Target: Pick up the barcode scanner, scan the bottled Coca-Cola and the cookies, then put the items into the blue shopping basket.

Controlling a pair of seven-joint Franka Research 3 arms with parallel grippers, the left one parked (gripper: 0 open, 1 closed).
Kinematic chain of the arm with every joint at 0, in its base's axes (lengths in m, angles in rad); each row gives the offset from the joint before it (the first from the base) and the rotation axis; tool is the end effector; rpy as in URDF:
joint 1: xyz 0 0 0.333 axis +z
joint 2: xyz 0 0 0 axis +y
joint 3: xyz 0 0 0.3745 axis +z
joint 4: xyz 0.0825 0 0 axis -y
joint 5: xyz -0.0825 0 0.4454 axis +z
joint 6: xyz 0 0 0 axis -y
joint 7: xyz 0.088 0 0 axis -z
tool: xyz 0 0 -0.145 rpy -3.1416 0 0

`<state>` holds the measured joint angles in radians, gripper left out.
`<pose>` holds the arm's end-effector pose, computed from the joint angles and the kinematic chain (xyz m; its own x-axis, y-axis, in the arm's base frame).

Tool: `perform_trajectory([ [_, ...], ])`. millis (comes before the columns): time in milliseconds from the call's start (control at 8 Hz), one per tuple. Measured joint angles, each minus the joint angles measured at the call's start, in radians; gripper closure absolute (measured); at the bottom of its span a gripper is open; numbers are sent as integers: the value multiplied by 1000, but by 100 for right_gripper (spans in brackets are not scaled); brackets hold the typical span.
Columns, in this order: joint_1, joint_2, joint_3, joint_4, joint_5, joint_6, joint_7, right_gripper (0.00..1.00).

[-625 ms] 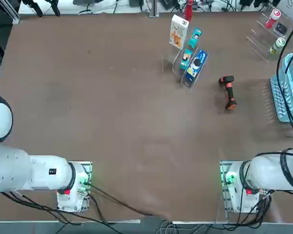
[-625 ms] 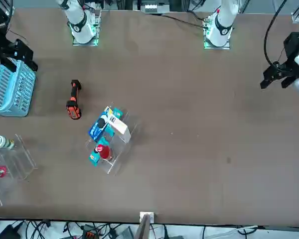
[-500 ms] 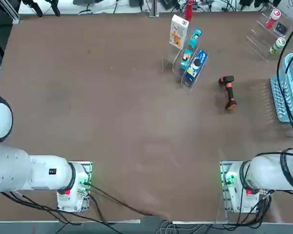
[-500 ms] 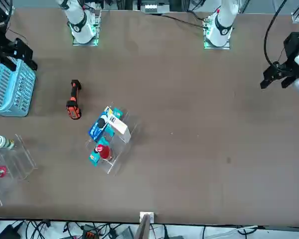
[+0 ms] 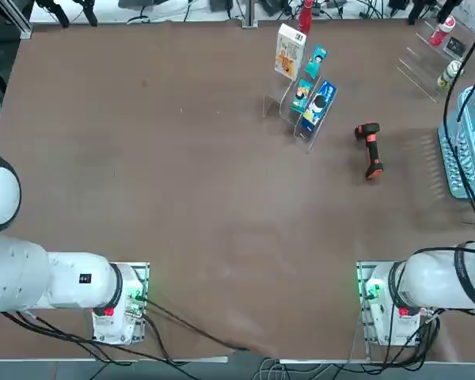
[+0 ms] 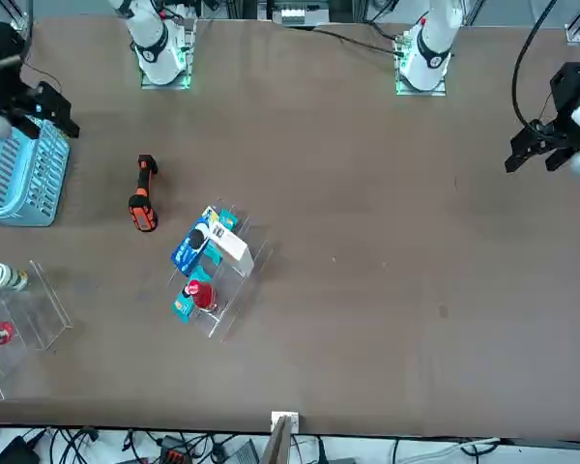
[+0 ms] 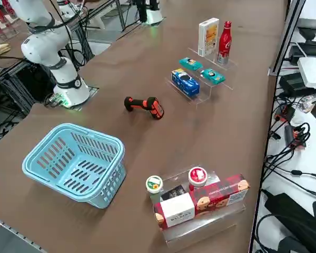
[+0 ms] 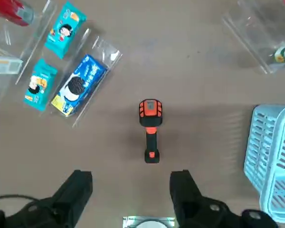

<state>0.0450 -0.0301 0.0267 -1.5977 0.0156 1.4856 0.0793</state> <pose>0.5904 0.0450 0.6420 0.9965 -0.0066 -0.0828 -0.0073 -0.9999 -0.0083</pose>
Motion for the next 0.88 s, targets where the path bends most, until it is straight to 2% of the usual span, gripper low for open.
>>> perform_trajectory([
  [375, 9, -30, 4, -237, 0, 214, 40, 0],
  [625, 9, -96, 3, -455, 0, 397, 42, 0],
  [875, 9, -145, 3, -620, 1, 497, 61, 0],
])
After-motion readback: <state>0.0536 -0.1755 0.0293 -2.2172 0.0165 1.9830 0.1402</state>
